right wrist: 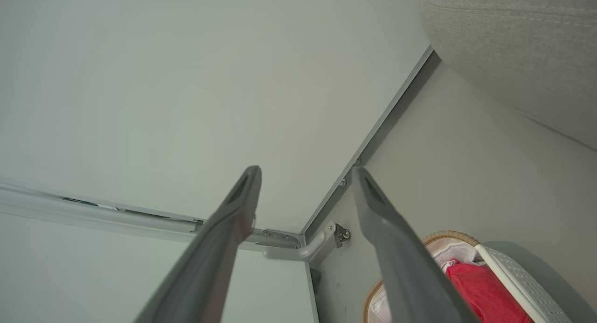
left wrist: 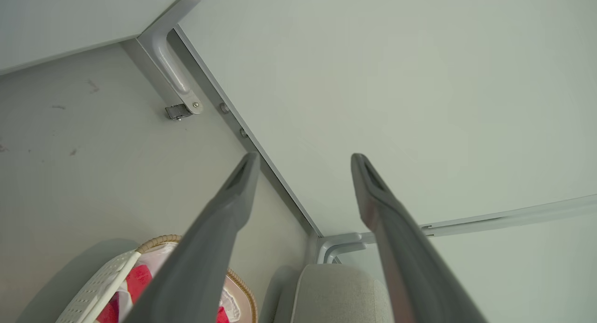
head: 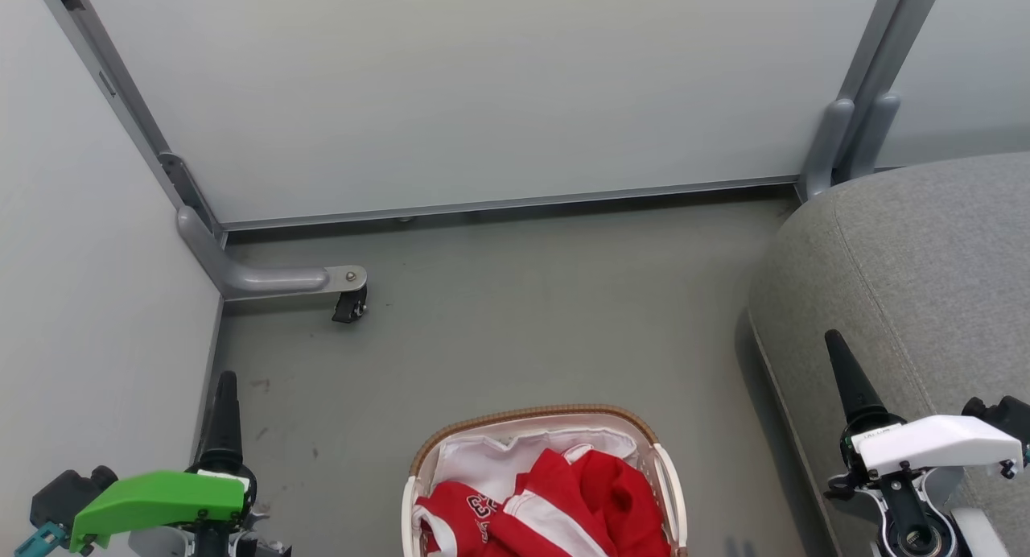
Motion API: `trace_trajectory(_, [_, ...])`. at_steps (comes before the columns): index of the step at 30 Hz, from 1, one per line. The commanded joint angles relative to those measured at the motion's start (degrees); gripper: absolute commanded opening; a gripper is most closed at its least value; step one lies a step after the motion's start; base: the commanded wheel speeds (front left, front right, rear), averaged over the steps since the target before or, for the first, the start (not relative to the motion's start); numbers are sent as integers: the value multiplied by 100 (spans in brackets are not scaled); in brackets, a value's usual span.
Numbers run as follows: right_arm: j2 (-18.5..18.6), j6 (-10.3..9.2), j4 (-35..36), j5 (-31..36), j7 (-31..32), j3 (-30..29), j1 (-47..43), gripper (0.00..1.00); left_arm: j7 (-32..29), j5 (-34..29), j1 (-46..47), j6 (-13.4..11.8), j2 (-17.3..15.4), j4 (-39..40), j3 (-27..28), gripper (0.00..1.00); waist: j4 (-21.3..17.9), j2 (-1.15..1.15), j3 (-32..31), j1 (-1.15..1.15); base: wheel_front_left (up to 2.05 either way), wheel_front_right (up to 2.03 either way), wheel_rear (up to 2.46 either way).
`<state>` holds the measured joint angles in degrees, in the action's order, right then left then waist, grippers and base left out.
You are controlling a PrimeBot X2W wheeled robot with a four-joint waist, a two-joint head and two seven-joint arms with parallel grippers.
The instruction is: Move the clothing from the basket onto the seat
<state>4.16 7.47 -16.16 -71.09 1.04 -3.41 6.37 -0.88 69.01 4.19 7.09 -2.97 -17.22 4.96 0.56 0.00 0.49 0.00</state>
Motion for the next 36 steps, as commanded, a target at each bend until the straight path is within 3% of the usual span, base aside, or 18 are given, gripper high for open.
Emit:
trace_trajectory(1, [75, 2, 88, 287, -77, 32, 162, 100, 68, -328, 178, -16, -83, 49, -35, 100, 7, 0, 2, 0, 0, 0, 0])
trace_trajectory(36, [249, 3, -122, 3238, -788, 459, 320, 100, 773, -3401, 150, -238, -406, -75, -784, 100, 92, 0, -11, 0, 0, 0, 0])
